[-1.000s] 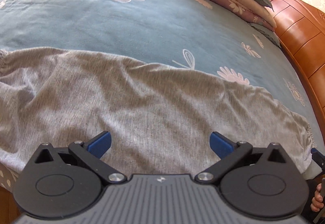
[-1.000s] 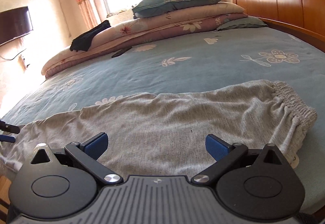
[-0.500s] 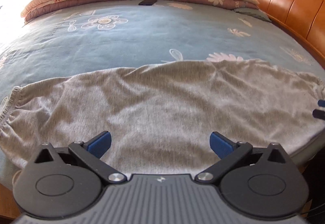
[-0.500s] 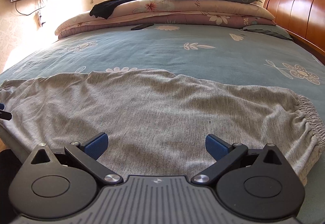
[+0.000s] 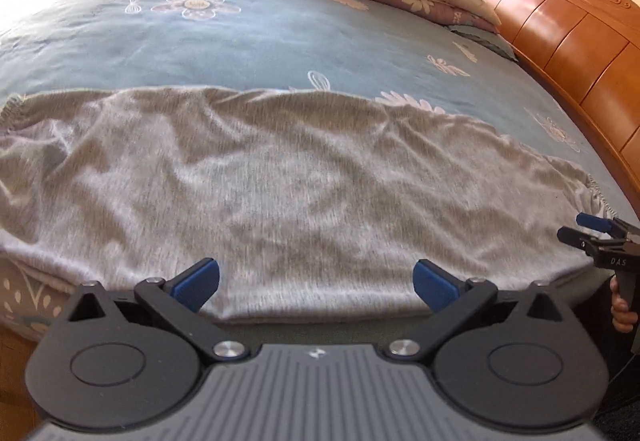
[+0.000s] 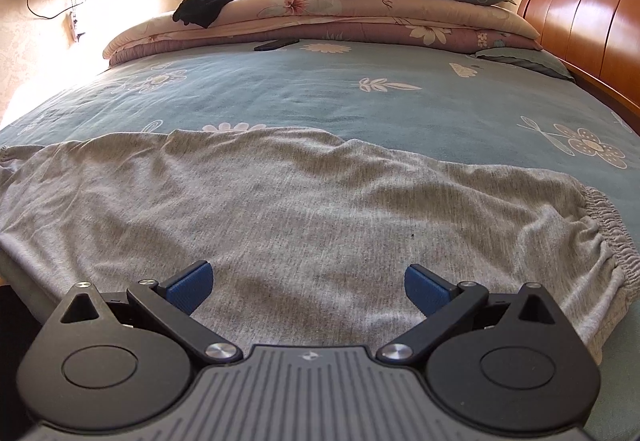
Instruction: Fold clothes
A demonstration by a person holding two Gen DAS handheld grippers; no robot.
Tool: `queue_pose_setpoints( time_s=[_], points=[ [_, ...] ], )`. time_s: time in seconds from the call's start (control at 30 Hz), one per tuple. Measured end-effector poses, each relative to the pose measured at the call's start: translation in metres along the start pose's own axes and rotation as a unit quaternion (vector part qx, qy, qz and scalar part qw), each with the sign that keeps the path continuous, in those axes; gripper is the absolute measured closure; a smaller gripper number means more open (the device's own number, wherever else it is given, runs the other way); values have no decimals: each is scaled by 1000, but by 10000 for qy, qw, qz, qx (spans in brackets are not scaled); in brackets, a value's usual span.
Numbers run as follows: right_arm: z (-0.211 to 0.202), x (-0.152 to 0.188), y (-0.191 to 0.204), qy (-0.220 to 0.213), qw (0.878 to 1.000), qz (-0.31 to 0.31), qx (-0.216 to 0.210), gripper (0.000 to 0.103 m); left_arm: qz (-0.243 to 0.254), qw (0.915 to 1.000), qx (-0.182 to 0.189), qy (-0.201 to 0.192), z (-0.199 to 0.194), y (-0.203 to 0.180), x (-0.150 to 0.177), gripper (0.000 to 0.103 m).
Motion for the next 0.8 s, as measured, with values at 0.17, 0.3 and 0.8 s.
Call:
queue_pose_setpoints(
  time_s=[0.17,0.3,0.8],
  points=[
    [4,1,5,71,9998,-153,104,0,-87,9993,-361,-6,31,28,-27,1],
    [10,3,5,208,9995,-159,188,0,-461,9976,-520,12,30,49,-3,1],
    [25,7,9,513,9976,-280,373,0,1066,9926,-560,-162,58,-27,-27,1]
  ],
)
Point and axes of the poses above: each gripper's, at about its wrist camera, not at the fingertips, and z roughly the way its jaws point, y to its left, x to its underside, the point moved 3 cm from there along z, roughly the way its jaws point, and after that the axes turned 2 degrees about -z, right-handed, at the moved point
